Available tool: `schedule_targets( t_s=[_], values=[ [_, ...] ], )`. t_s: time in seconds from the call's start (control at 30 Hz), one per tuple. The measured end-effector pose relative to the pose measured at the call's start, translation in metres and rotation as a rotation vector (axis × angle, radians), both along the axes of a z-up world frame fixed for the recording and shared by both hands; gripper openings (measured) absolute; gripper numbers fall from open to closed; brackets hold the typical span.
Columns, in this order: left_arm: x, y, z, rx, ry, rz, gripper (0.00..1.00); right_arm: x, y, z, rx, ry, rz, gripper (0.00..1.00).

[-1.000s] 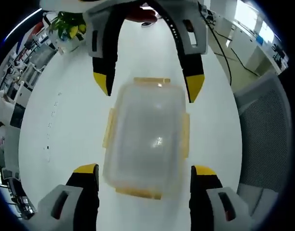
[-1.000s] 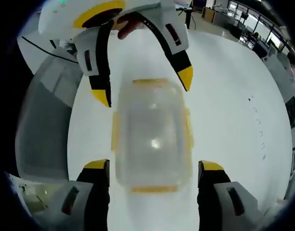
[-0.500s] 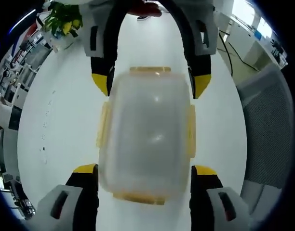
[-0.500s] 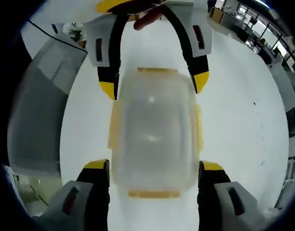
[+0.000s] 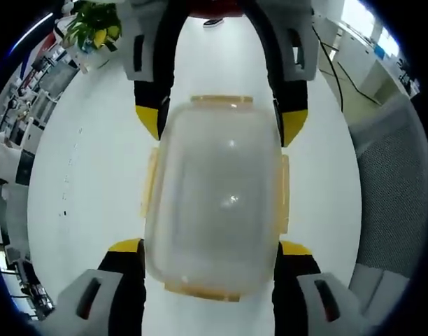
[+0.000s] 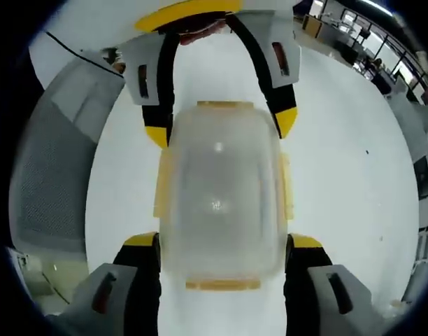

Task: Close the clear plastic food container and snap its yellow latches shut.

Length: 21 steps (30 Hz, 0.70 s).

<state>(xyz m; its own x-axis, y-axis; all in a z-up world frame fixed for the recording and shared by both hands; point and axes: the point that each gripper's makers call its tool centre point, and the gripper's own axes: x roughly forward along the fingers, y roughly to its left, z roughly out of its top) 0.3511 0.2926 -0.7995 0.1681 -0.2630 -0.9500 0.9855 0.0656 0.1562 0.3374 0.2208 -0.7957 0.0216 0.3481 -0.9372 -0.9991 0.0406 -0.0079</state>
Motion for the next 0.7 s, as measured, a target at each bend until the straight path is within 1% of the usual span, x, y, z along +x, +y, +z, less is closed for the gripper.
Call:
schedule_targets(
  t_s=[0.17, 0.33, 0.6, 0.7],
  values=[
    [-0.003, 0.003, 0.0, 0.02, -0.001, 0.024, 0.71, -0.001, 0.002, 0.0, -0.001, 0.002, 0.022, 0.69],
    [-0.006, 0.01, -0.001, 0.027, -0.004, 0.045, 0.71, -0.003, 0.009, 0.0, 0.015, -0.001, 0.046, 0.69],
    [-0.012, 0.03, -0.002, 0.048, -0.005, 0.116, 0.71, -0.003, 0.028, -0.001, 0.015, -0.007, 0.105, 0.7],
    [-0.012, 0.039, -0.002, 0.052, -0.004, 0.131, 0.71, -0.002, 0.038, -0.002, 0.01, -0.011, 0.122, 0.7]
  ],
)
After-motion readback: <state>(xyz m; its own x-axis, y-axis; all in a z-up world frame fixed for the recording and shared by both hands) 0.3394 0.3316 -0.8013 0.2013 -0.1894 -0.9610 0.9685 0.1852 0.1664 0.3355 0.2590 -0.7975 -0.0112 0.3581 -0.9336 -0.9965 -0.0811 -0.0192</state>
